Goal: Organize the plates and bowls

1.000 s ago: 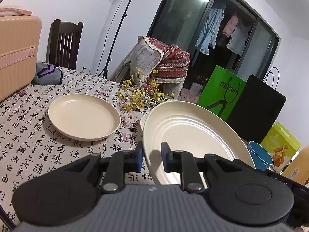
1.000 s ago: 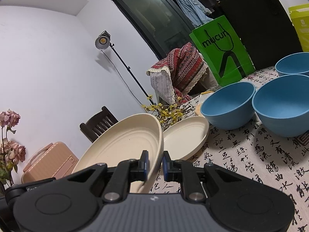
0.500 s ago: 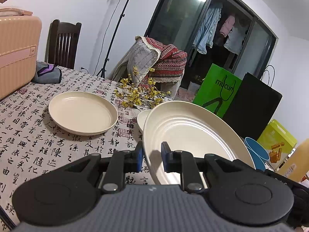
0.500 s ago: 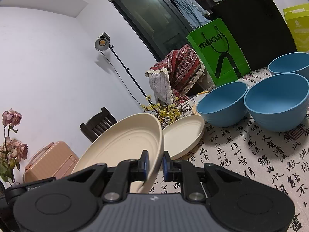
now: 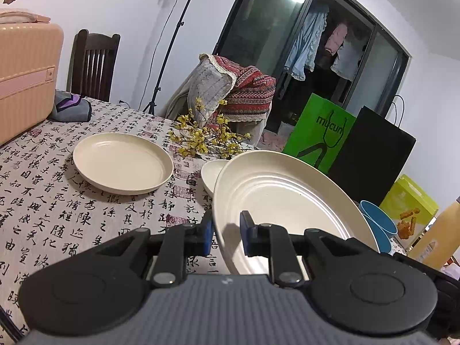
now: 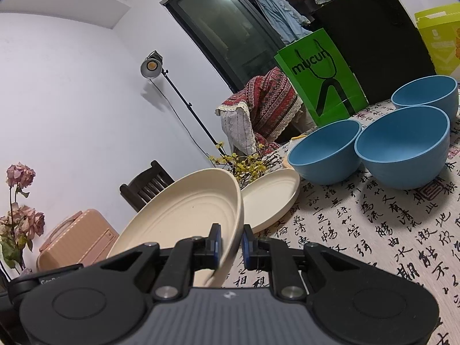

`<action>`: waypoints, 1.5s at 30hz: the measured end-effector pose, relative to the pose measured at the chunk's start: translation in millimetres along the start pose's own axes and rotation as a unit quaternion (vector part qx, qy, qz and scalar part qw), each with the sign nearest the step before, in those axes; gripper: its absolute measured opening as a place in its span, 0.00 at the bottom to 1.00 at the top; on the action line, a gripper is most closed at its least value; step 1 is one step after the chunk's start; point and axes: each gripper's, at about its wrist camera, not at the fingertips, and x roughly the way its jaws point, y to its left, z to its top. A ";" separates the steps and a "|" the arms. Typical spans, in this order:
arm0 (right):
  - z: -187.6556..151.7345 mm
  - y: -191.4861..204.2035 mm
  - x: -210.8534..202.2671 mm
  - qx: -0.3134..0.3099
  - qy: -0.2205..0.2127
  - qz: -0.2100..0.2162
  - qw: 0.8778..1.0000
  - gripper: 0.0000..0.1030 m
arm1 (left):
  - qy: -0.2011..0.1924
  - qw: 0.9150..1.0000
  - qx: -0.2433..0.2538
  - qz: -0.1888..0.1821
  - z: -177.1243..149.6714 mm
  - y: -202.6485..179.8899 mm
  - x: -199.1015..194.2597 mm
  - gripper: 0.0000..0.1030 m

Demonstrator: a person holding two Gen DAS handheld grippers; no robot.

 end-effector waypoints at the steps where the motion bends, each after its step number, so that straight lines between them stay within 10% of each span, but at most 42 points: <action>1: -0.2 -1.2 -0.8 0.001 0.000 0.000 1.000 0.14 | 0.000 1.000 0.000 0.000 -0.4 -0.2 -0.5 0.19; 45: -9.1 -34.5 -44.8 0.019 -0.019 -0.017 0.999 0.14 | 0.018 0.999 0.013 -0.036 -31.1 -25.4 3.0 0.19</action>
